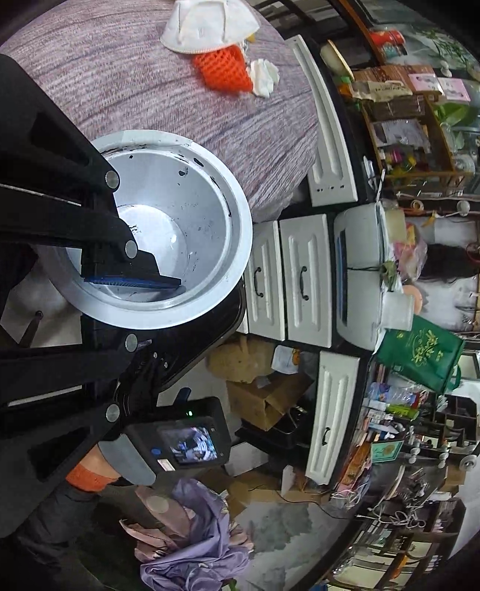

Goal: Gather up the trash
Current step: 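Carry cup and purple bag to the black bin and open both tools inside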

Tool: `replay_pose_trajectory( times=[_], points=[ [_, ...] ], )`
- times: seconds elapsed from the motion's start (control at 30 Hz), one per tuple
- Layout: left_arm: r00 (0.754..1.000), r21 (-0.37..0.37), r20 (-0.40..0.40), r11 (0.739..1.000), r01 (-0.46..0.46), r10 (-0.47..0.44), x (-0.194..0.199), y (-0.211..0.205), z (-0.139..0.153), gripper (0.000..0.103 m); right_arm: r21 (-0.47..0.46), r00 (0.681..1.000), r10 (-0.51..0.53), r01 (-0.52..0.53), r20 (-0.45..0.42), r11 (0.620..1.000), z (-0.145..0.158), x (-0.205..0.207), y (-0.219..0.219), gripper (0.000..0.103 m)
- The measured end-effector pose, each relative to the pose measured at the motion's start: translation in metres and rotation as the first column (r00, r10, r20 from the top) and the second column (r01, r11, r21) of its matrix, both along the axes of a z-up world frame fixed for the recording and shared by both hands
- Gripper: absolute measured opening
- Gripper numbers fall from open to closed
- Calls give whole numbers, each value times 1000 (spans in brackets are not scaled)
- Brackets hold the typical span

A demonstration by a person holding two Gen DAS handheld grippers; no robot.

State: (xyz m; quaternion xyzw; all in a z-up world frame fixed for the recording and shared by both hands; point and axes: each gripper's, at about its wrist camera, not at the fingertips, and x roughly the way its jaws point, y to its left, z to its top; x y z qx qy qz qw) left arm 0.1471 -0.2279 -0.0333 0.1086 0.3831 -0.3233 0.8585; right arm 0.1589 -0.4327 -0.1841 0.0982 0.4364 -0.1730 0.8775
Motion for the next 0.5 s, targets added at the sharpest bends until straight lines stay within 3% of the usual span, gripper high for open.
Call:
replay_pose_trajectory(
  times=[0.23,0.5],
  points=[
    [994,35,-81,997,76,-73,6,-39,-28,9,-5,995,-84,85,53,996,22,-37,-21,70],
    [975,112,-205,988,111,-87,24,-82,-82,9,5,975,-205,206,84,979,33,-73,-62,70]
  ],
)
